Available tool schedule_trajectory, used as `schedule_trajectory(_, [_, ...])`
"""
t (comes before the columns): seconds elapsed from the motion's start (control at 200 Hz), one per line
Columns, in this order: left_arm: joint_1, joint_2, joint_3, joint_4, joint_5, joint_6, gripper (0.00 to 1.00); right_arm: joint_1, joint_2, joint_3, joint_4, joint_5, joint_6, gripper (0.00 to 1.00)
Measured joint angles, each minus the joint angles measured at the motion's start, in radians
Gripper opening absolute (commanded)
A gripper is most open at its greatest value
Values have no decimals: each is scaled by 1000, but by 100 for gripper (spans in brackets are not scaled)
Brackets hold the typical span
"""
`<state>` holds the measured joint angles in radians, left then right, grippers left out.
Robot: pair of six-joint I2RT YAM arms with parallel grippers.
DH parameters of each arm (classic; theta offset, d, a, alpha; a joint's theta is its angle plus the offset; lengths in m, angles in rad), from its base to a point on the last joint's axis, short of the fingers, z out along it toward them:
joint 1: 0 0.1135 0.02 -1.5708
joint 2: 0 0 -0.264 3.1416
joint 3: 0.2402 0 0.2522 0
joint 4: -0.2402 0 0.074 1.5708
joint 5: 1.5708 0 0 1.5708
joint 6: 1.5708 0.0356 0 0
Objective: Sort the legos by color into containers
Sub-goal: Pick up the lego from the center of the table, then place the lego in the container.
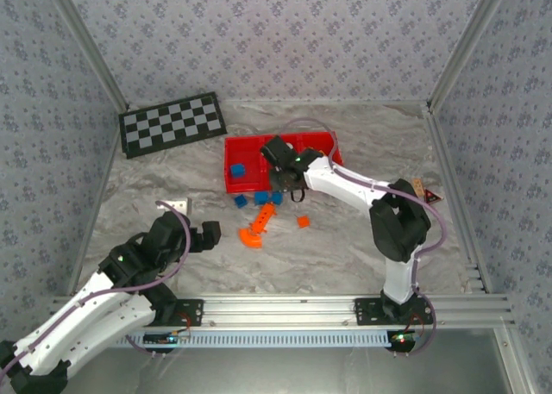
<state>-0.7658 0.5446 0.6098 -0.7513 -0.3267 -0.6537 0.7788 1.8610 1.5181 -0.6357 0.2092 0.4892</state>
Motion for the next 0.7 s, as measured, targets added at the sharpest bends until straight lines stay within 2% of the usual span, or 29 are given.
schedule_trajectory(0.24, [0,-27,-13,0,0,-5,100,23,19,105,104,-42,-67,33])
schedule_trajectory(0.475, [0,-72,-14,-7,-10,-15,100,34,176,262,151,-79,-137,33])
schedule_trajectory(0.7, [0,-80,-20,-9,-19,-22,100,64,326,448,113,-81,-199,34])
